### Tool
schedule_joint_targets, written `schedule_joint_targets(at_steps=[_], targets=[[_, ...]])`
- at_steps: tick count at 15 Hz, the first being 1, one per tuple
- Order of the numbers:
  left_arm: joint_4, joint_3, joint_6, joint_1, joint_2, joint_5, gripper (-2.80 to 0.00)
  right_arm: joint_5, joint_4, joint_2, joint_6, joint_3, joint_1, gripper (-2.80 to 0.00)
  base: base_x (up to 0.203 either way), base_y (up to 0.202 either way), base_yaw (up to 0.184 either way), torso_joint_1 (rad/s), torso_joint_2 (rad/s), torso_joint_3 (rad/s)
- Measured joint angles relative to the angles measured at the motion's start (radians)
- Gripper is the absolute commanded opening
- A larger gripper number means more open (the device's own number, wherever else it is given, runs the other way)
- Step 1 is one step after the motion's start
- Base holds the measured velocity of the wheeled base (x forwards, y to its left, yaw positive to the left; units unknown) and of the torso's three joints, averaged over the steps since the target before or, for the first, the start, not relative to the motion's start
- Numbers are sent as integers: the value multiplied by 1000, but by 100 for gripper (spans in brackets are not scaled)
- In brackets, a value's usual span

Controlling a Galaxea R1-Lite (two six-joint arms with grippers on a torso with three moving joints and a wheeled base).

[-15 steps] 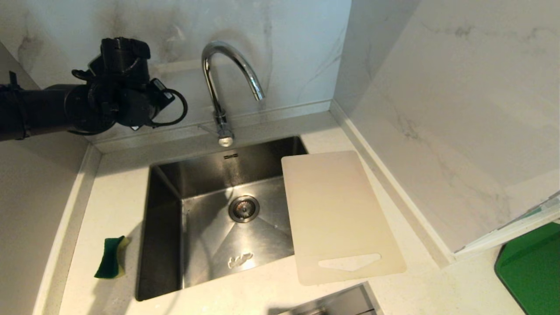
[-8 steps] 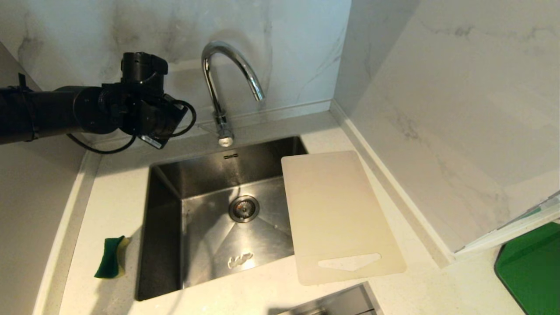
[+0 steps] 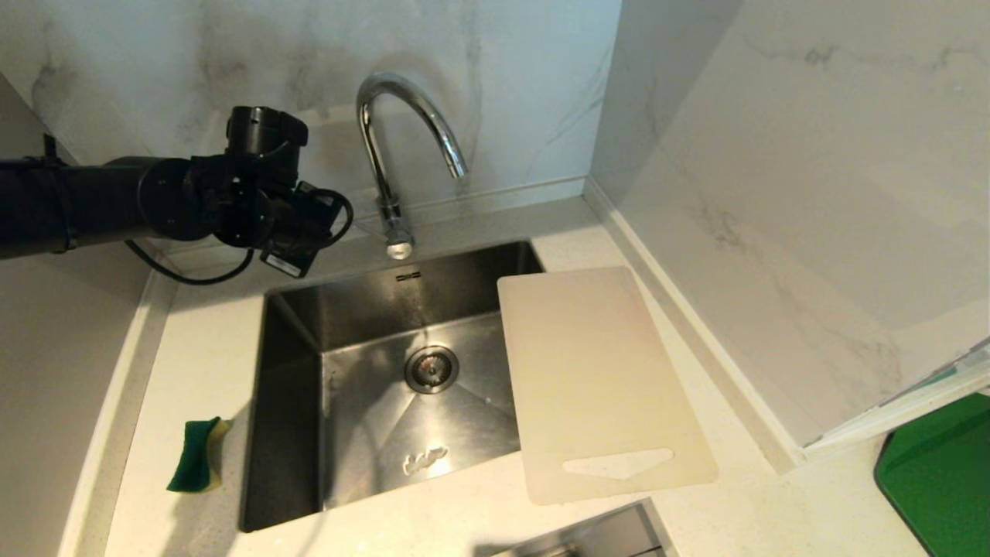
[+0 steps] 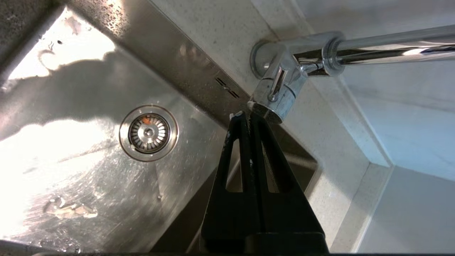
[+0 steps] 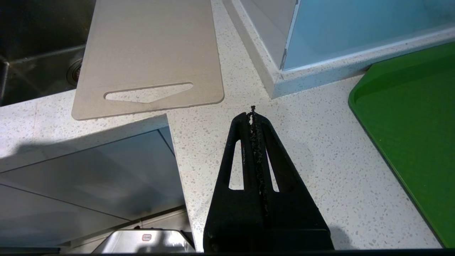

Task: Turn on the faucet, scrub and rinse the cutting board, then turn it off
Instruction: Turn on the tap

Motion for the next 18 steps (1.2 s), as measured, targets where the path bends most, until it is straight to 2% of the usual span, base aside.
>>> schedule_joint_targets(at_steps=[15, 16, 18], targets=[[-81, 5, -18, -36, 34, 22, -280, 0, 0, 0, 0, 0, 0, -280, 0, 0, 0, 0, 0, 0], [-82, 5, -18, -39, 37, 23, 0, 0, 0, 0, 0, 0, 0, -280, 0, 0, 0, 0, 0, 0], [-107, 4, -19, -46, 39, 28, 0, 0, 0, 0, 1, 0, 0, -280, 0, 0, 0, 0, 0, 0]])
